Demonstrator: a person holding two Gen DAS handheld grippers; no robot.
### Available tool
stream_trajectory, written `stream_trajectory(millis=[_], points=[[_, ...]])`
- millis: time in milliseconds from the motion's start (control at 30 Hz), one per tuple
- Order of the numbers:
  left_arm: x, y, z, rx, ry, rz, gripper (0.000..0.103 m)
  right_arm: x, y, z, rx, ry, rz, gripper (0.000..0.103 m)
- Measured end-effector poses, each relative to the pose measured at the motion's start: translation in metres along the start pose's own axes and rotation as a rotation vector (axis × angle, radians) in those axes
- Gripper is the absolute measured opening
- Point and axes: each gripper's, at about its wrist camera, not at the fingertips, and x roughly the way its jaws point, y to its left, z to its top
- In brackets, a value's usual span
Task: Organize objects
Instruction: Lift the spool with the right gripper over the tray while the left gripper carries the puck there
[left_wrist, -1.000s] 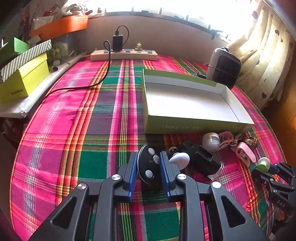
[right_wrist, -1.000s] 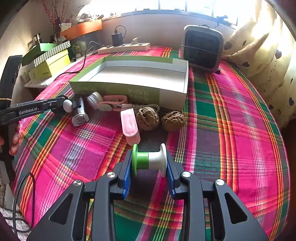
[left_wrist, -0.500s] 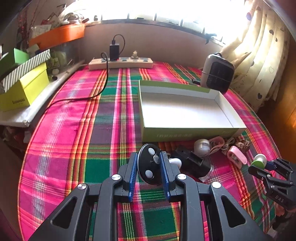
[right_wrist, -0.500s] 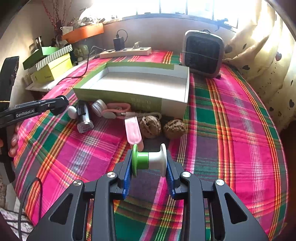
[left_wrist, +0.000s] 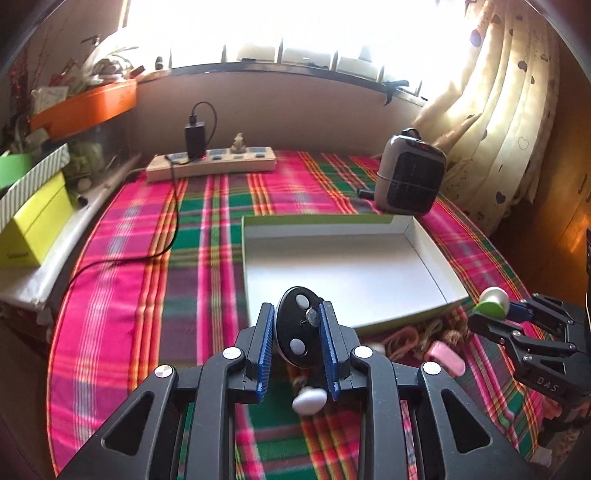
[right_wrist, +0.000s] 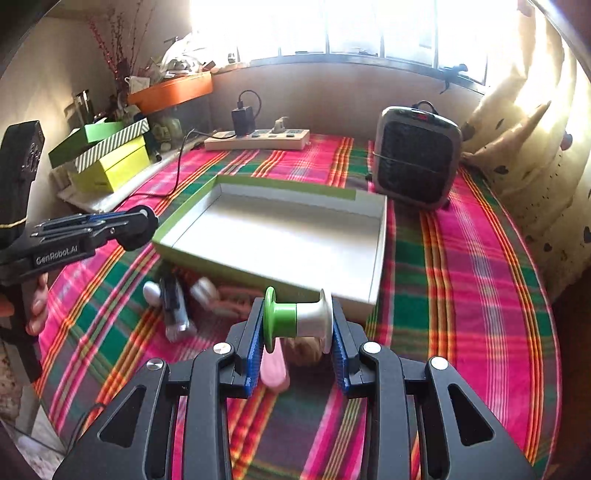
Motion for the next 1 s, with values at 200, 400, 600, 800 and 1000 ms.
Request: stream_trajectory(millis=[200,400,600,800,1000], points=[[0.020,-0.003,0.020,0.015,0.009,-0.017,0.022,0.020,-0.004,0.026,-0.005,0.003,-0.014,0.033],[0.046,-0.004,0.037,0.012,0.026,-0.011,0.022,0.048,-0.010,0.048,0.002,0.026,-0.041,0.033],[0.076,-0.003,0.048,0.003,0.062,-0.014,0.022,0.072,-0.017,0.064,0.014,0.053,-0.058,0.033],[0.100,0.000,0.055,-0.011,0.093,-0.011,0.022,0.094,-0.023,0.075,0.024,0.081,-0.058,0.033],[0.118,0.002,0.059,-0.001,0.108,0.013,0.022,0.114,-0.026,0.081,0.036,0.111,-0.062,0.033]])
